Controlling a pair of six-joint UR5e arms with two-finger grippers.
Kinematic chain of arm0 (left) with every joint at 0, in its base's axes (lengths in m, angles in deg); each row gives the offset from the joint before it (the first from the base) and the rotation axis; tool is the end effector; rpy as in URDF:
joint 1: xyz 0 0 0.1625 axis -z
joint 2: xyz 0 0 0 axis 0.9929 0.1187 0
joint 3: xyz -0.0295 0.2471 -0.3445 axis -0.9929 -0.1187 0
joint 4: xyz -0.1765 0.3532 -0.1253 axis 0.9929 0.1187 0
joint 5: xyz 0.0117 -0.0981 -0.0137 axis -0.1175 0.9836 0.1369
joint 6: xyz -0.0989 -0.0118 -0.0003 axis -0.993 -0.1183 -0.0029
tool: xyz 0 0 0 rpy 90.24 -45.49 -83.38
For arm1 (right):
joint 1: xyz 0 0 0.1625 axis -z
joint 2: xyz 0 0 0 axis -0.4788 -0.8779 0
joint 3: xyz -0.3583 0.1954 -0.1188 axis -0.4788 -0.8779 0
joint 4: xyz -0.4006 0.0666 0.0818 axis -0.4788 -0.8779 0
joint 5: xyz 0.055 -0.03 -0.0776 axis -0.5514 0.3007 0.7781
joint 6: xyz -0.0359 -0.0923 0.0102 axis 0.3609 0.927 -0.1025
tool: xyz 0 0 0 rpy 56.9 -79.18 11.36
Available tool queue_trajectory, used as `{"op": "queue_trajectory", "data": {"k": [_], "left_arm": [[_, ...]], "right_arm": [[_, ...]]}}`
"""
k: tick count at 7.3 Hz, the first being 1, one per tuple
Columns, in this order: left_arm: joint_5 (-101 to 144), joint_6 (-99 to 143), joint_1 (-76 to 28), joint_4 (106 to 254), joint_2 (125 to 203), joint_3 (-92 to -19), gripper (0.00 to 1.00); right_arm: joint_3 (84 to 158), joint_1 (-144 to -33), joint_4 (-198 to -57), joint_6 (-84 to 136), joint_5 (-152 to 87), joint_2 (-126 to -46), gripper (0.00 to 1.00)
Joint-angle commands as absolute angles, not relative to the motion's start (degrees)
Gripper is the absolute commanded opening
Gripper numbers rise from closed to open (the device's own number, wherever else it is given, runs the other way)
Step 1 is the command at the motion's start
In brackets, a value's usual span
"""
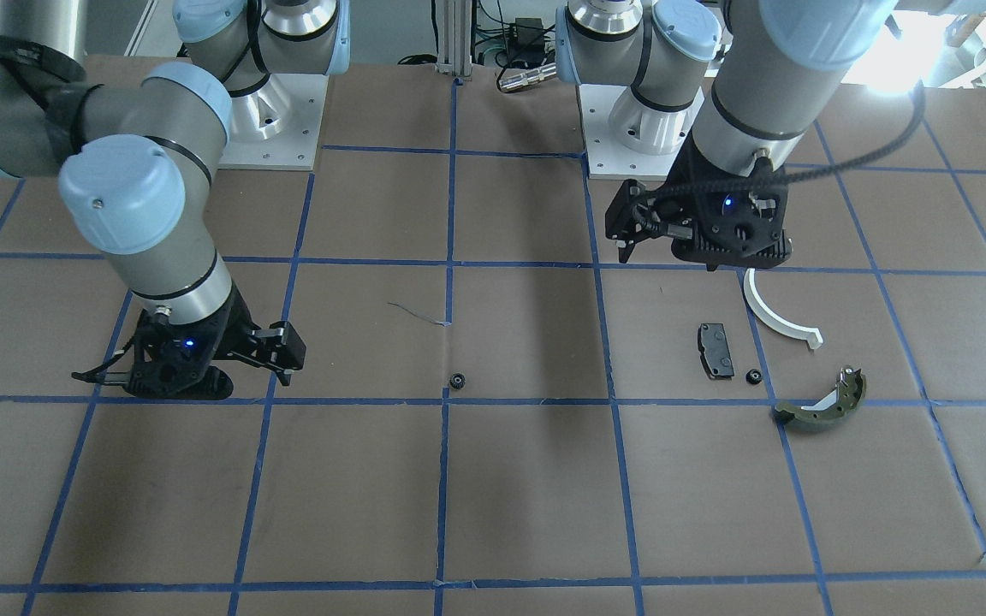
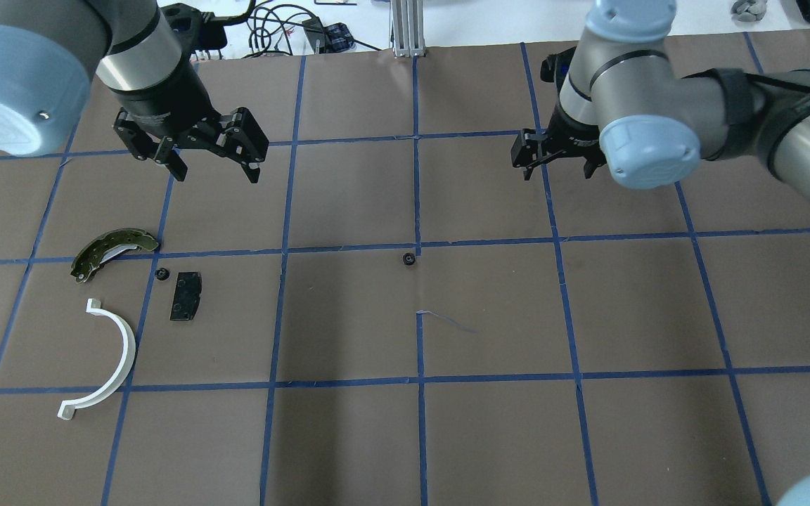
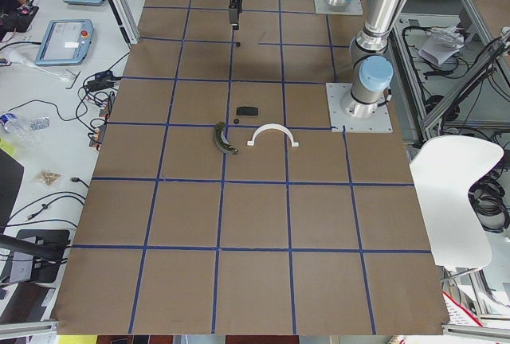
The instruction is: Place bearing gear from tray to pile
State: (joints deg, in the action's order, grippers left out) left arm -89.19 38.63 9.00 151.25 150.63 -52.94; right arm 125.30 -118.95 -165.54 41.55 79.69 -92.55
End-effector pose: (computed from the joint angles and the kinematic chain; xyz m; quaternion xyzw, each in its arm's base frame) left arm -0.1546 -0.5281 0.4468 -0.0363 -0.9991 -0.0234 0.0055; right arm 0.1384 -0.5728 0.3442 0.0039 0.9994 -0.0338 0.0083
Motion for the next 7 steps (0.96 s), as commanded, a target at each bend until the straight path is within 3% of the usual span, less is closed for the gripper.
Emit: {"op": "queue_trajectory", "data": {"k": [1,3,7], "left_arm": [[-89.04,31.06,15.04,142.99,158.8,-53.41,1.0],[-89.04,25.49,20.15,136.99,166.01,-53.76,1.0],[-88.95,18.54,27.02,125.32,175.61,-55.6,1.0]], "right_arm": [[117.7,-119.47,-150.42,42.81,78.25,-99.61,1.0],[107.05,-121.76,-135.64,42.81,78.77,-101.65,1.0],[110.43,-121.33,-139.8,50.54,79.2,-102.28,1.0]]}}
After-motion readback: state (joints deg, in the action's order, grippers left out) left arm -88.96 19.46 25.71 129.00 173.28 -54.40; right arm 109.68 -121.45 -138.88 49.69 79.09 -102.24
